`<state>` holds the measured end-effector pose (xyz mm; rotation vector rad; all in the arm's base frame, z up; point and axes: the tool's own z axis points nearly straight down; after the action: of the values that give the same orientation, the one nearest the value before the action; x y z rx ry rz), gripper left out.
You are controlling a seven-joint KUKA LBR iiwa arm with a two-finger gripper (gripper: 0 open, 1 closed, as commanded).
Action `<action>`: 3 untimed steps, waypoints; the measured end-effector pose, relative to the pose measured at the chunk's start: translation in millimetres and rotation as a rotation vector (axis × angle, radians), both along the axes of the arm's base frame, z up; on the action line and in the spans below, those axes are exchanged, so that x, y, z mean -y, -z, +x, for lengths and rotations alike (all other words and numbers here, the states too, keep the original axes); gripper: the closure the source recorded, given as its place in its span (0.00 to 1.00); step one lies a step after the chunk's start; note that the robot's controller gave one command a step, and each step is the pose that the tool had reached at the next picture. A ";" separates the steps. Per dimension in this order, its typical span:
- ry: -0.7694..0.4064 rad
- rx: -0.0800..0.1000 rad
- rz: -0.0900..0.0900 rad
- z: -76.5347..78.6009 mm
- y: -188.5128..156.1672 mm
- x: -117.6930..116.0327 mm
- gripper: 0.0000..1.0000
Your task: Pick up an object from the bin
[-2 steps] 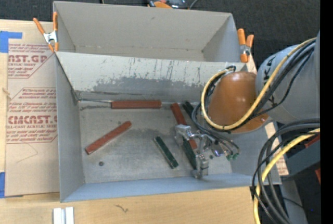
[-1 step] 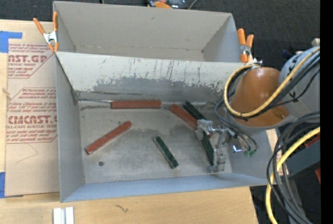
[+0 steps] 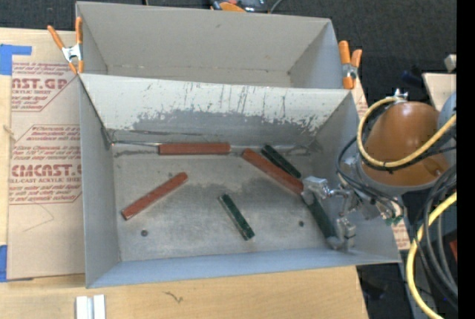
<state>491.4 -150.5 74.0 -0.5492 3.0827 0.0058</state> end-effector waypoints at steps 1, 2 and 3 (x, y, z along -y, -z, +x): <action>-0.566 0.011 0.012 10.6 0.5 -15.0 0.00; -0.680 0.017 0.015 11.9 -0.2 -19.1 0.00; -0.898 -0.001 -0.004 68.1 -12.4 -28.7 0.00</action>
Offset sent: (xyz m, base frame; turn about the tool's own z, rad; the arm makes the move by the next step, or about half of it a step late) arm 0.0206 -0.0057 -0.0026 -0.7441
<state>559.6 -121.8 86.4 -1.8358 2.5419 0.0071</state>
